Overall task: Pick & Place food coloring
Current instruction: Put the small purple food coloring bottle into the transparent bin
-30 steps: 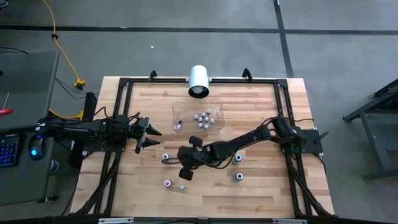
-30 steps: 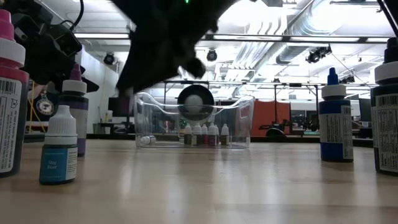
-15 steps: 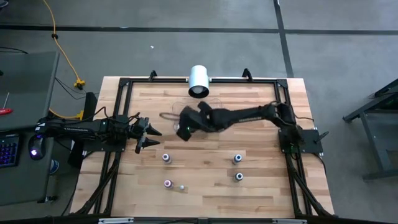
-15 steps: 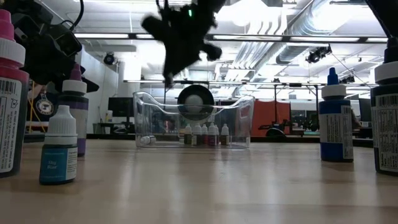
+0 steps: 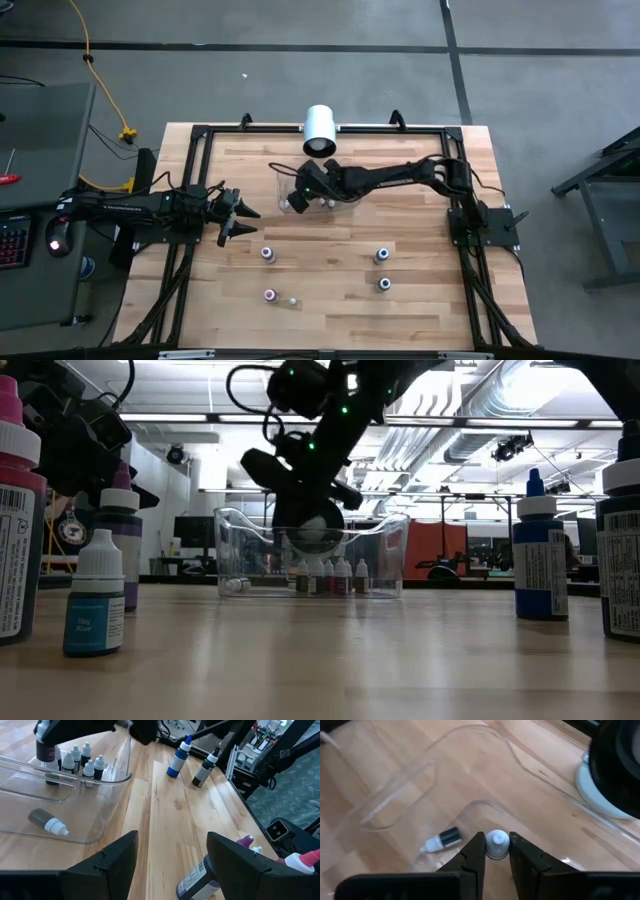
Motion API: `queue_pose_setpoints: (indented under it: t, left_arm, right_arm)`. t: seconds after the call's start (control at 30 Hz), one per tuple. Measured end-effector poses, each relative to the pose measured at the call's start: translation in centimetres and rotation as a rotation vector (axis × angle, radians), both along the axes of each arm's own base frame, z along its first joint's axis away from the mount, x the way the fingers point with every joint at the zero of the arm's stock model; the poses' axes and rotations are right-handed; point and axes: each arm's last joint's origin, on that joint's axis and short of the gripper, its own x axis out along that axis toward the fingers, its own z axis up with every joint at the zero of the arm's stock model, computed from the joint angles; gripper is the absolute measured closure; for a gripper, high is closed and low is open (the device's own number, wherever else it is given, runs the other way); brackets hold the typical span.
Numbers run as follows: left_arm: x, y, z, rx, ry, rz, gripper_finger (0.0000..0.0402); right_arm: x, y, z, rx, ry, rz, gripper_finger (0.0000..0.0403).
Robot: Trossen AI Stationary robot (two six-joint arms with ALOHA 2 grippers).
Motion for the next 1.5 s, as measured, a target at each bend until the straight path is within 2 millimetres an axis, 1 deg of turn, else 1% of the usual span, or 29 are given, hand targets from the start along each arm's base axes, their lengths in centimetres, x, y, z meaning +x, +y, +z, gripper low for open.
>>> queue_pose_setpoints:
  t: [0.1,0.27,0.33,0.53,0.67,0.77,1.07,1.4,1.5]
  left_arm:
    - [0.0,0.0,0.0,0.000,0.000,0.000,0.0167]
    - [0.0,0.0,0.0,0.000,0.000,0.000,0.0167]
    - [0.0,0.0,0.0,0.000,0.000,0.000,0.0167]
    - [0.0,0.0,0.0,0.000,-0.001,0.000,0.0167]
    - [0.0,0.0,0.0,0.000,0.000,0.001,0.0167]
    - [0.0,0.0,0.0,0.000,-0.001,0.001,0.0167]
    - [0.0,0.0,0.0,0.000,-0.001,0.000,0.0167]
    - [0.0,0.0,0.0,0.000,-0.001,0.000,0.0167]
    - [0.0,0.0,0.0,0.000,-0.001,0.000,0.0167]
  right_arm:
    - [-0.2,-0.6,-0.3,0.000,0.003,-0.013,0.0335]
    - [0.2,-1.2,-1.1,-0.002,0.000,-0.026,0.0338]
    - [0.3,-1.2,-1.3,0.001,-0.004,-0.023,0.0338]
    - [0.8,-1.1,-3.0,0.024,0.006,-0.017,0.0334]
    - [1.0,-1.0,-3.5,0.042,0.012,-0.001,0.0335]
    - [1.0,-1.0,-3.8,0.046,0.019,0.002,0.0330]
    - [1.0,-1.0,-3.8,0.050,0.021,0.007,0.0296]
    - [1.0,-1.0,-3.8,0.059,0.021,0.015,0.0287]
    - [1.0,-1.0,-3.8,0.068,0.020,0.023,0.0279]
